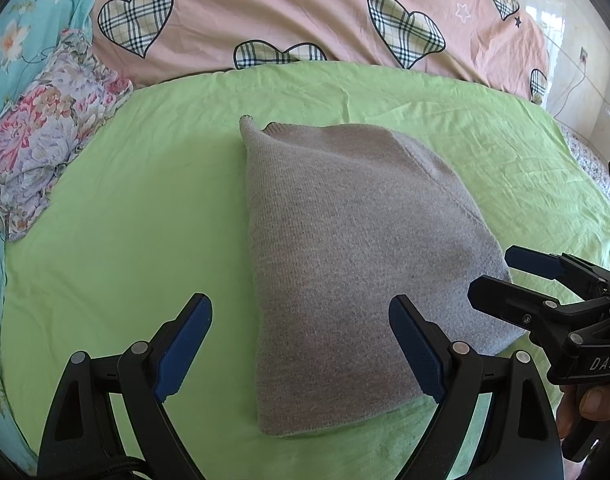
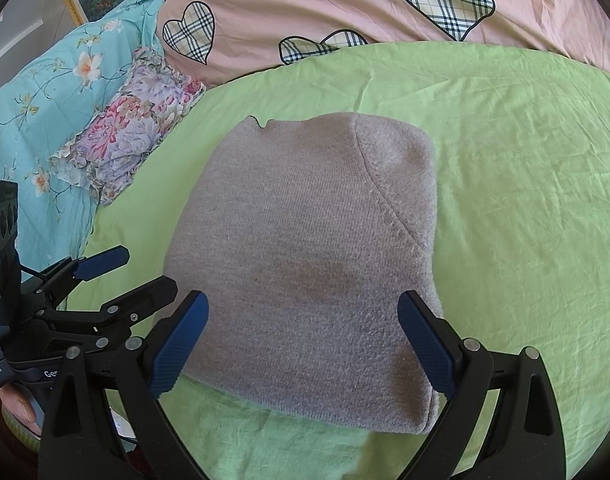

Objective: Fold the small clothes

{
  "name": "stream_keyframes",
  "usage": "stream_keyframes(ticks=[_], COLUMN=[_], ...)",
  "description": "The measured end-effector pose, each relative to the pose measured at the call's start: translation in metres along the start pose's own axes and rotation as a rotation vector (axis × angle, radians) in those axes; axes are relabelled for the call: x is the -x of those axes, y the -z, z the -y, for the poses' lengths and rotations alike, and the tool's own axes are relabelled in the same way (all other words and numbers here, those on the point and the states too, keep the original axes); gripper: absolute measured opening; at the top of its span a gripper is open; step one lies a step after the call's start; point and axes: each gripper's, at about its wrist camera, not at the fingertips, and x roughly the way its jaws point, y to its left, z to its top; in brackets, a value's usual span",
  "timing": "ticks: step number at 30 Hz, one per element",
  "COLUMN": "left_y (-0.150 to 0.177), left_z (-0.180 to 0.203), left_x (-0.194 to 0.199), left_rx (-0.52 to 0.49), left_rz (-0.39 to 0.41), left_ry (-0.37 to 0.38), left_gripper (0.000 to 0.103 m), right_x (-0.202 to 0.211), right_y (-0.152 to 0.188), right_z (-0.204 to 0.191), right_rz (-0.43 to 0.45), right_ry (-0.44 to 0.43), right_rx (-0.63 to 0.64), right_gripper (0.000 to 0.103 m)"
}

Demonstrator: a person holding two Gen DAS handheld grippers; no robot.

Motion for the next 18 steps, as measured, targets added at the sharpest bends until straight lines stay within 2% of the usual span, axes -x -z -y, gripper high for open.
stream_keyframes(ticks=[18], left_y=[-0.0007], left_z=[-0.0021], left_x=[0.0000], left_rx=[-0.002], left_rz=[0.000], left_ry=[0.003], left_gripper=[0.091], right_x=[0.0000], right_y=[0.0005], right_z=[-0.0003], right_rz=[0.002], right_ry=[0.000], right_rx=[0.000], right_gripper=[0.096])
